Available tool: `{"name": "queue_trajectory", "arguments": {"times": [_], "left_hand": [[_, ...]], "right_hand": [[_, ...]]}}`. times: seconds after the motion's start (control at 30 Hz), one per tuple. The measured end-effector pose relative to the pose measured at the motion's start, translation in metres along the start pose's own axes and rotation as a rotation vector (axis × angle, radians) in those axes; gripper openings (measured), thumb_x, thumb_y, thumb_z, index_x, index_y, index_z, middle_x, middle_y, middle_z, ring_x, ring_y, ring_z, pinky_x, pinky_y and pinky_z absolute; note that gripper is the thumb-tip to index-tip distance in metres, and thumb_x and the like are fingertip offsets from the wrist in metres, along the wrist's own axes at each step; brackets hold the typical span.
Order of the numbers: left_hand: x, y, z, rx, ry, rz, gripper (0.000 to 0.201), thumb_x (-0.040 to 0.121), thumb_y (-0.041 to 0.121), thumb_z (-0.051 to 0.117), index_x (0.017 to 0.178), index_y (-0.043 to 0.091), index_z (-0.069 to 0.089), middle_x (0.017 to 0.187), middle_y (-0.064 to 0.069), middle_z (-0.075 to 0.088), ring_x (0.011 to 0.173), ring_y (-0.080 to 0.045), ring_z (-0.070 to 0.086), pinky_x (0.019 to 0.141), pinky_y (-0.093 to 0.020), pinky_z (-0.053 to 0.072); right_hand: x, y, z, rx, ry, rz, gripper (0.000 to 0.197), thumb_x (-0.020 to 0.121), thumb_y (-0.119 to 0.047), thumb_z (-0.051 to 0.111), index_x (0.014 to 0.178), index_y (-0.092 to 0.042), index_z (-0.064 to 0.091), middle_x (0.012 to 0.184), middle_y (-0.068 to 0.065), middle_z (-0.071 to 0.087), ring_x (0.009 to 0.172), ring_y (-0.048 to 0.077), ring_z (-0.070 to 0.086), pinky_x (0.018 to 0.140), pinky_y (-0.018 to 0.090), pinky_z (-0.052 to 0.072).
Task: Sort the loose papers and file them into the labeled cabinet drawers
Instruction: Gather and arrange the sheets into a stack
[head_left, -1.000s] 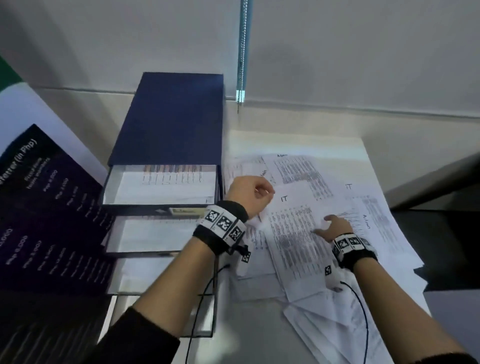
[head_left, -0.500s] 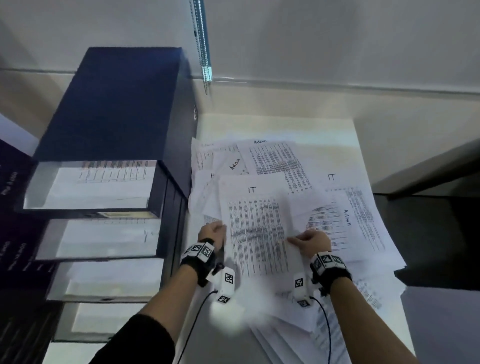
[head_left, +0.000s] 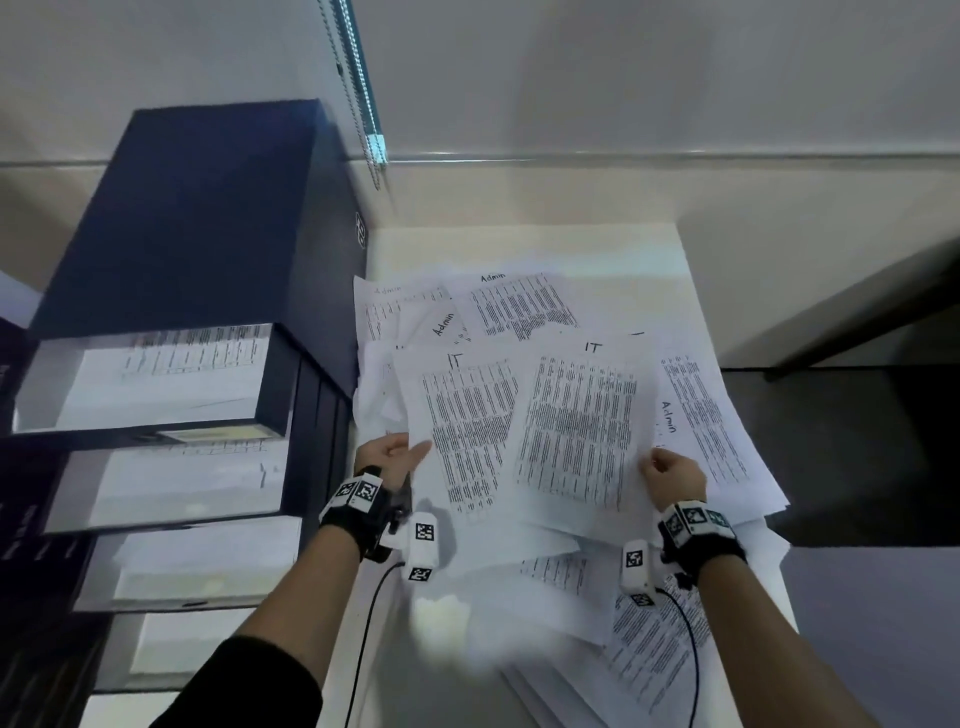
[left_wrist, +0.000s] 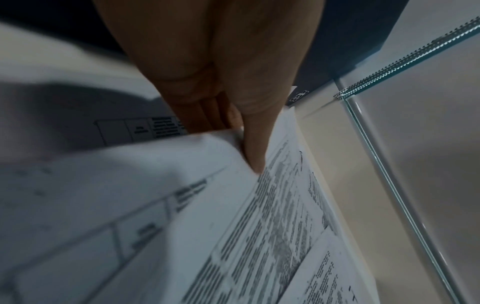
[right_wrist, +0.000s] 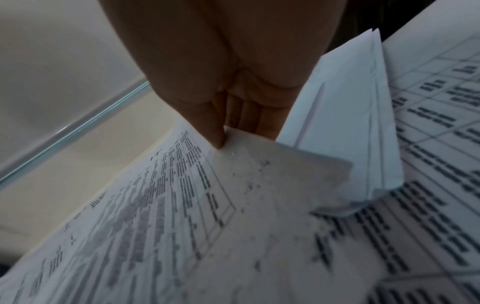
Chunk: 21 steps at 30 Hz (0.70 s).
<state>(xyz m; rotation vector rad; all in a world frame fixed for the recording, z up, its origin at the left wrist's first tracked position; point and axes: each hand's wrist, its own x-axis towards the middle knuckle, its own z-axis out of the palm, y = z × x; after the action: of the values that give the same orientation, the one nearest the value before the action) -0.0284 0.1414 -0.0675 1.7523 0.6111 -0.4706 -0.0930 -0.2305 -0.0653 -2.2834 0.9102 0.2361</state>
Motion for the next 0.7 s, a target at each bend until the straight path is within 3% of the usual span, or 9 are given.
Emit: {"name": "queue_trajectory", "arguments": {"times": [0.1,0.17,0.23,0.3,0.37,0.43,0.57,0.63,0.7], "left_hand": [[0.001,-0.009,-0.006,0.087,0.0,-0.024,0.061,0.046,0.036,0.098,0.098,0.015,0.073,0.09,-0.001,0.076,0.085,-0.018,0.073,0.082,-0.032,0.058],[0.009,-0.02,-0.007,0.131,0.06,-0.021,0.085,0.029,0.055,0.097,0.099,0.016,0.072,0.093,0.002,0.075,0.085,-0.017,0.072,0.08,-0.033,0.06],[0.003,-0.021,-0.003,0.124,0.102,0.04,0.069,0.04,0.063,0.091,0.078,0.012,0.065,0.073,0.007,0.066,0.066,-0.019,0.063,0.066,-0.028,0.055],[-0.019,-0.003,0.0,0.079,0.105,0.099,0.045,0.072,0.056,0.078,0.07,0.014,0.059,0.064,0.004,0.052,0.064,-0.019,0.05,0.063,-0.023,0.038],[-0.03,0.009,-0.002,-0.002,0.14,0.098,0.035,0.092,0.039,0.063,0.102,0.007,0.072,0.091,0.0,0.064,0.092,-0.017,0.059,0.08,-0.022,0.039],[-0.034,0.018,-0.007,-0.092,0.207,0.105,0.041,0.099,0.031,0.053,0.127,0.001,0.061,0.116,-0.002,0.061,0.113,-0.015,0.054,0.092,-0.019,0.036],[-0.031,0.027,-0.026,-0.142,0.272,0.139,0.046,0.103,0.03,0.046,0.14,0.003,0.048,0.141,-0.008,0.051,0.133,-0.021,0.045,0.103,-0.022,0.032],[-0.03,0.03,-0.031,-0.125,0.256,0.123,0.046,0.104,0.029,0.043,0.143,0.004,0.044,0.138,-0.003,0.05,0.134,-0.021,0.043,0.107,-0.024,0.029],[-0.021,0.023,-0.032,-0.119,0.195,0.089,0.045,0.103,0.03,0.042,0.141,0.006,0.046,0.139,-0.004,0.051,0.134,-0.025,0.045,0.114,-0.035,0.031]], "right_hand": [[-0.002,0.003,-0.001,0.017,0.003,0.008,0.026,0.095,-0.019,0.057,0.112,-0.008,0.071,0.099,0.014,0.073,0.077,0.024,0.058,0.077,0.029,0.049],[-0.006,0.001,0.002,0.024,-0.017,0.013,0.026,0.095,-0.017,0.055,0.114,-0.008,0.07,0.1,0.014,0.072,0.078,0.024,0.056,0.074,0.028,0.045],[-0.013,-0.002,0.007,0.002,-0.062,0.007,0.026,0.092,-0.011,0.054,0.113,-0.008,0.07,0.099,0.014,0.071,0.08,0.025,0.056,0.074,0.027,0.042],[-0.023,-0.009,0.015,-0.008,-0.103,-0.025,0.029,0.087,-0.002,0.053,0.11,-0.007,0.07,0.1,0.012,0.071,0.085,0.026,0.059,0.078,0.027,0.046],[-0.031,-0.018,0.024,0.021,-0.118,-0.056,0.033,0.085,0.004,0.051,0.111,-0.006,0.069,0.105,0.01,0.071,0.093,0.025,0.06,0.085,0.028,0.047],[-0.036,-0.026,0.031,0.03,-0.123,-0.075,0.033,0.088,0.005,0.05,0.114,-0.006,0.067,0.109,0.009,0.07,0.093,0.022,0.059,0.086,0.027,0.046],[-0.045,-0.043,0.044,0.027,-0.123,-0.107,0.029,0.088,0.006,0.051,0.11,-0.004,0.067,0.107,0.011,0.071,0.087,0.022,0.058,0.08,0.023,0.043],[-0.05,-0.05,0.05,0.021,-0.121,-0.128,0.034,0.085,0.008,0.052,0.114,-0.002,0.067,0.111,0.012,0.07,0.097,0.026,0.063,0.086,0.022,0.044],[-0.054,-0.058,0.056,0.021,-0.129,-0.148,0.04,0.083,0.009,0.051,0.118,-0.003,0.066,0.114,0.011,0.069,0.106,0.027,0.063,0.092,0.024,0.045]]}}
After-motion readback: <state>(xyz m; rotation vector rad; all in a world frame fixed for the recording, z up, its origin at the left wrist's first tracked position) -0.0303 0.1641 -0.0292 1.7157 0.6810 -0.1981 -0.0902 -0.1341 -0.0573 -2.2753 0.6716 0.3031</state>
